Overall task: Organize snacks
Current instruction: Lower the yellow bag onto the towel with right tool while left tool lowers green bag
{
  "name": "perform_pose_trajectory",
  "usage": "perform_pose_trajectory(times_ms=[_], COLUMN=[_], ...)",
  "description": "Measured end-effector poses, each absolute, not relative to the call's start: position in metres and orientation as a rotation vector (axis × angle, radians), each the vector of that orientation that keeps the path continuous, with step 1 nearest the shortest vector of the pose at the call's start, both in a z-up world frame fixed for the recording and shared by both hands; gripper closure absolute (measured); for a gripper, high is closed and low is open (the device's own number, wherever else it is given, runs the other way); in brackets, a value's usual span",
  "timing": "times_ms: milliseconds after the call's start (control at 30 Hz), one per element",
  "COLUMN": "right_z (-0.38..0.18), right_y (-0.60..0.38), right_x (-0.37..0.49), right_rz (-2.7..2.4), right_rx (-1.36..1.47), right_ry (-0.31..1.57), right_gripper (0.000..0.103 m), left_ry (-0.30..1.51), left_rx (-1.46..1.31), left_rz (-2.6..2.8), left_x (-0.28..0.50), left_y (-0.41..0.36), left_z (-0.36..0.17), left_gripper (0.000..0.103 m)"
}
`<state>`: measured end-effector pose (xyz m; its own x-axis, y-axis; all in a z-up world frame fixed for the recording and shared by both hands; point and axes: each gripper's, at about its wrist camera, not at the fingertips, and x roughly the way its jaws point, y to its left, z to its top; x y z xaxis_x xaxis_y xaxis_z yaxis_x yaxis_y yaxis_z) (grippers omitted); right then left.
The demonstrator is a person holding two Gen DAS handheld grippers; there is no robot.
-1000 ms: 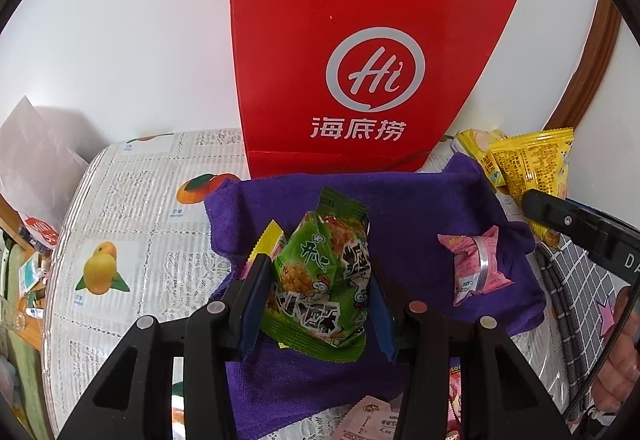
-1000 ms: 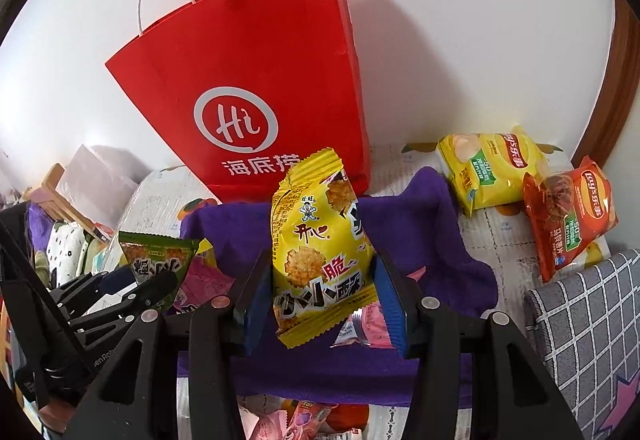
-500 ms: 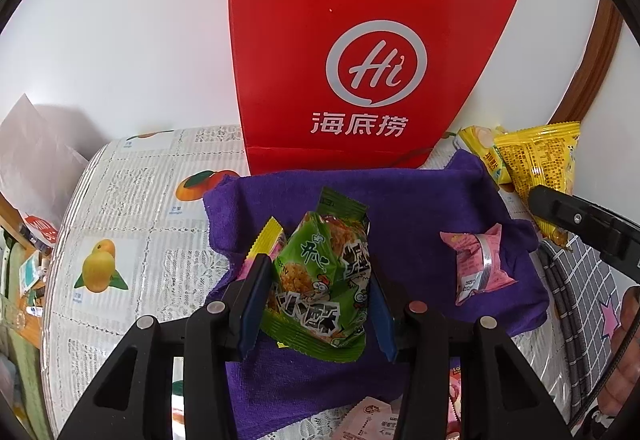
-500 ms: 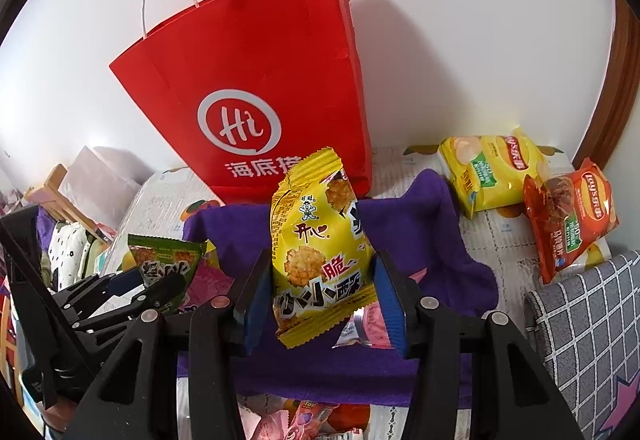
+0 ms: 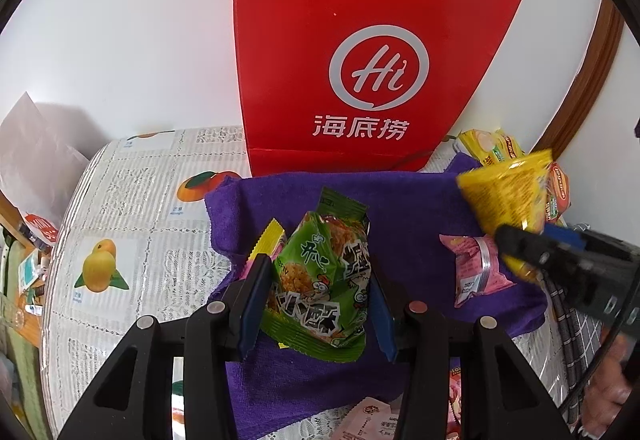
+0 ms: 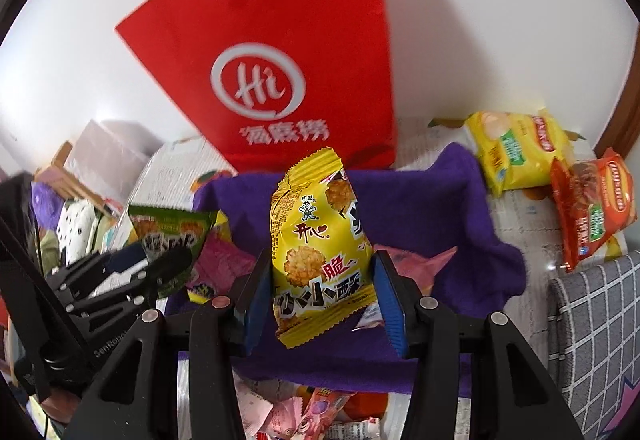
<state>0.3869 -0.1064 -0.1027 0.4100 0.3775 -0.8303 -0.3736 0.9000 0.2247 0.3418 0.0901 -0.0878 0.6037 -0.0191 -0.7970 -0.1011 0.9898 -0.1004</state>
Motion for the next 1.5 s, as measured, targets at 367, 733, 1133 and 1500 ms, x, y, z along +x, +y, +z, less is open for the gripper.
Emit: perform_pose_trajectory(times_ms=[367, 733, 1133, 1500], right_z=[-0.131, -0.137, -0.111, -0.097], right_y=[-0.086, -0.092, -0.107, -0.118], right_x=[0.39, 0.396, 0.395, 0.392], right_rz=[0.51, 0.474, 0.466, 0.443], right_rx=[-0.092, -0.072, 0.012, 0.043], right_ry=[1.152, 1.19, 1.124, 1.08], right_gripper=[0.055, 0.052, 0.048, 0.044], left_ry=[0.932, 0.947, 0.979, 1.017], left_rx=[-0.154, -0.145, -0.139, -0.132], left_rz=[0.042, 0.035, 0.009, -0.039], left_x=[0.343, 0.345, 0.35, 0.354], left_y=[0.091, 0.086, 0.077, 0.067], left_z=[-0.09, -0.095, -0.102, -0.111], left_gripper=[0.059, 0.059, 0.059, 0.052])
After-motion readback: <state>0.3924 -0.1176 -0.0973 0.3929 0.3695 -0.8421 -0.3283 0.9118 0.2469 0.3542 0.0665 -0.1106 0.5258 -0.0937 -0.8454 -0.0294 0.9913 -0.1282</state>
